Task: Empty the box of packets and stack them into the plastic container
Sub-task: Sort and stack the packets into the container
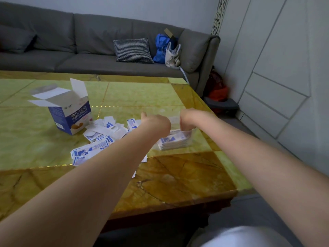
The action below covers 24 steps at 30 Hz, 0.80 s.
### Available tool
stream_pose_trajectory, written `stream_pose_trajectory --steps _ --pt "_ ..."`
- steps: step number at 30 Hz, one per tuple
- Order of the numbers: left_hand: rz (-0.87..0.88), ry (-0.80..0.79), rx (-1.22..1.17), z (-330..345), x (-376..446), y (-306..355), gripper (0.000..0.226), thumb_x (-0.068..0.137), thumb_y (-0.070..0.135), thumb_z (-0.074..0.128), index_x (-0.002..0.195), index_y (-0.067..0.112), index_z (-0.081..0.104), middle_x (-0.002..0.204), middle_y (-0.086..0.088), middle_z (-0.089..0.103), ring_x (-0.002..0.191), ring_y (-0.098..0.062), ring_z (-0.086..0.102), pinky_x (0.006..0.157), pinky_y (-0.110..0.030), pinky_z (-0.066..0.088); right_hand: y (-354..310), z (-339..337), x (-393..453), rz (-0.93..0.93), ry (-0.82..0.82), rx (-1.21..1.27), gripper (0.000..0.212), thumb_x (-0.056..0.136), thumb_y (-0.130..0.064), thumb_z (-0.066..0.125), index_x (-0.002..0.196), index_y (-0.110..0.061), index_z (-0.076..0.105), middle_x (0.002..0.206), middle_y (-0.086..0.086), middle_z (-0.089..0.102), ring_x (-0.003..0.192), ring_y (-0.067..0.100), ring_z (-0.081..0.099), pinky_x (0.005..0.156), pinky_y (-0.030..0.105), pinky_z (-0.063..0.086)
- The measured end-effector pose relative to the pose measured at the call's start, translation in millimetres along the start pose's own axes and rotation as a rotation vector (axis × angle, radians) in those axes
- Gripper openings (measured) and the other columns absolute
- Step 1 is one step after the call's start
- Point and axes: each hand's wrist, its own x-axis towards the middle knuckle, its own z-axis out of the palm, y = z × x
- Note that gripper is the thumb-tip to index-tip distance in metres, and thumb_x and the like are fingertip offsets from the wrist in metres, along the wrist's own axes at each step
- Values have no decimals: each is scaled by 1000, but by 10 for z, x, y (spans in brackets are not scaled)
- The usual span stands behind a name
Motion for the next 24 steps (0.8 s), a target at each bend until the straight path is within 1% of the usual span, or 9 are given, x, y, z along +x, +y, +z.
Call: stream_pose_trajectory --steps 2,5,9,12,15,17,20,22,24 --pt "-6 -16 -30 11 -6 10 32 96 14 31 66 13 42 72 1 58 99 -23 50 110 -48 15 4 -11 -11 2 -9 -24 29 87 -4 55 62 -7 41 61 6 39 48 16 35 44 22 30" --pt "-23 -55 -88 20 2 19 24 95 10 30 85 6 52 97 -5 63 113 -25 49 110 -51 13 -3 -27 -5 -10 -22 -39 29 85 -1 59 63 -8 41 63 6 41 51 16 39 45 24 33" --pt "-30 -72 -113 0 -2 27 27 94 10 31 69 9 40 67 -1 52 117 -25 48 111 -52 12 -22 -38 -16 -22 -30 -65 24 89 2 49 69 -7 40 68 7 38 54 16 38 45 23 32" --pt "-17 -23 -95 -38 -32 22 23 92 7 34 71 8 43 63 0 48 96 -26 50 109 -46 20 -54 -95 -108 -24 -58 -65 8 89 1 51 88 -6 47 70 8 39 55 17 40 47 23 34" --pt "31 185 -25 -124 -99 -18 19 89 4 40 98 7 56 88 -3 60 96 -26 54 105 -39 25 -56 -190 -188 -12 -35 26 28 91 1 46 118 2 51 85 14 62 54 18 48 60 30 47" --pt "40 345 -32 -210 -150 -98 23 88 5 41 106 8 56 102 -7 65 101 -25 58 106 -40 24 -68 -320 -268 -47 97 114 28 90 3 43 114 5 56 89 14 66 56 19 54 69 33 50" --pt "16 472 -129 -263 -246 -382 25 91 13 38 104 9 59 97 -5 69 92 -24 62 102 -40 30 -196 -494 -434 -142 314 283 25 85 3 47 100 -1 67 91 10 72 79 25 65 77 35 54" --pt "-15 455 -184 -186 -295 -650 26 91 16 39 104 9 61 96 -5 69 89 -25 63 95 -38 41 -368 -492 -591 -238 377 428 26 85 2 48 96 -6 70 87 9 73 73 21 65 73 33 55" --pt "-55 344 -185 -62 -399 -918 24 89 14 45 105 9 62 102 -8 67 92 -28 63 87 -38 50 -576 -363 -735 -342 319 512 25 88 -3 47 98 -8 69 89 8 72 66 15 61 62 27 52"
